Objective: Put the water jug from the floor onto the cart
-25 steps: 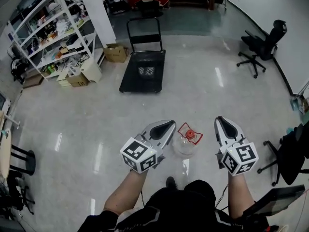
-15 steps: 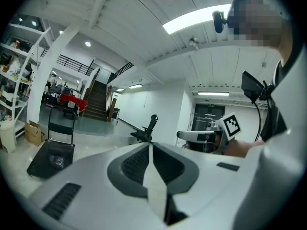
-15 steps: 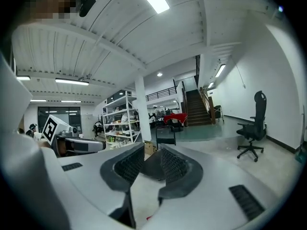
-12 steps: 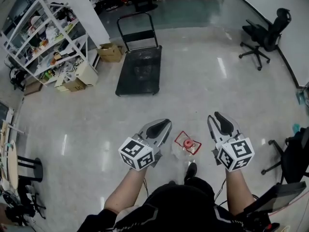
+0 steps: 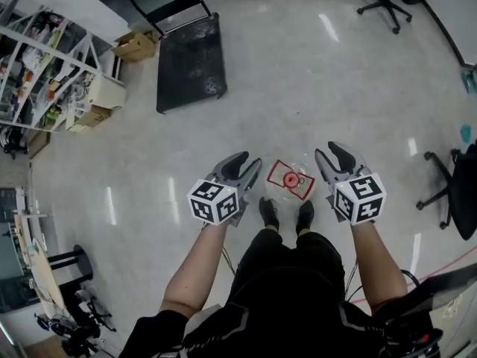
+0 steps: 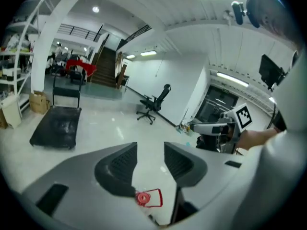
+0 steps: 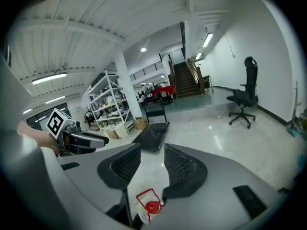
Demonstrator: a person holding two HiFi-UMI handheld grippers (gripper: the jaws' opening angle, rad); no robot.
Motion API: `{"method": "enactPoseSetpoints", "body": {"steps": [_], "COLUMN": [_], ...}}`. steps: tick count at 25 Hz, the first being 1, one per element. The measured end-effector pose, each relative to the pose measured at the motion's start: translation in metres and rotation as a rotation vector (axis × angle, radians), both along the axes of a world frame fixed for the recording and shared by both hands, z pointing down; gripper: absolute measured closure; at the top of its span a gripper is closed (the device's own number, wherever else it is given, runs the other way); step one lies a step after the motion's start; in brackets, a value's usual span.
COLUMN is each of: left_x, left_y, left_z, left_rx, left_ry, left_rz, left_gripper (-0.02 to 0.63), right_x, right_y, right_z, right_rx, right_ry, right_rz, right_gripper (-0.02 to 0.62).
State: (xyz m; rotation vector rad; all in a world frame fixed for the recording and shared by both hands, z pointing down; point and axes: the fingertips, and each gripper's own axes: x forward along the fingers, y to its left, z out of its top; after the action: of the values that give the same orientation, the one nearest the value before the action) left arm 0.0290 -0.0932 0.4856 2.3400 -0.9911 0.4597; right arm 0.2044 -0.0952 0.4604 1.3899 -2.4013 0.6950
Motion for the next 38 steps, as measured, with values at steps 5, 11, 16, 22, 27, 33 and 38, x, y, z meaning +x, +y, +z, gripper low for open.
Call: {"method": "enactPoseSetpoints", "body": {"steps": [5,11,16,22,27,33,38], "left_x": [-0.005,0.009,0.017,0.022,0.028,0.027,0.03], "left_y": [-0.003,0.007,0.023,0.036,0.041,0.047,0.058], "left_z": [0.132,0.265,0.337,0.391,0.416,0.421,0.402], "left_rx": [-0.205,-0.377,-0.441,-0.506,-0.549,-0.614,-0.657], "left_ry": [-0.099,-0.157,-0.231,-0.262,-0.263,-0.235,-0.201], "left_rz": [0.064,0.117,0.221,0.23,0.237,0.2,0.162], "left_gripper": [0.437,0.417,0.417,0.417,0.419,0.549,0.549], "right_x": [0.005,0.011,0.011,0.001,0.003,-0.004,-0.011], "right_y": [0.013,0.053,0.082,0.108,0.109,0.105,0.099], "right_z": [0.126,0.275,0.345,0.395,0.416,0.416,0.394], "right_rx": [-0.195,-0.439,-0.561,-0.651,-0.68,-0.711,-0.721], "right_ry": [0.019,0.008,-0.003,-0.023,-0.066,-0.1,-0.106], "right_rz": [0.076,0.149,0.211,0.204,0.288,0.287,0.269], "right_gripper": [0.456,0.448,0.44,0.437,0.439,0.491,0.5]}}
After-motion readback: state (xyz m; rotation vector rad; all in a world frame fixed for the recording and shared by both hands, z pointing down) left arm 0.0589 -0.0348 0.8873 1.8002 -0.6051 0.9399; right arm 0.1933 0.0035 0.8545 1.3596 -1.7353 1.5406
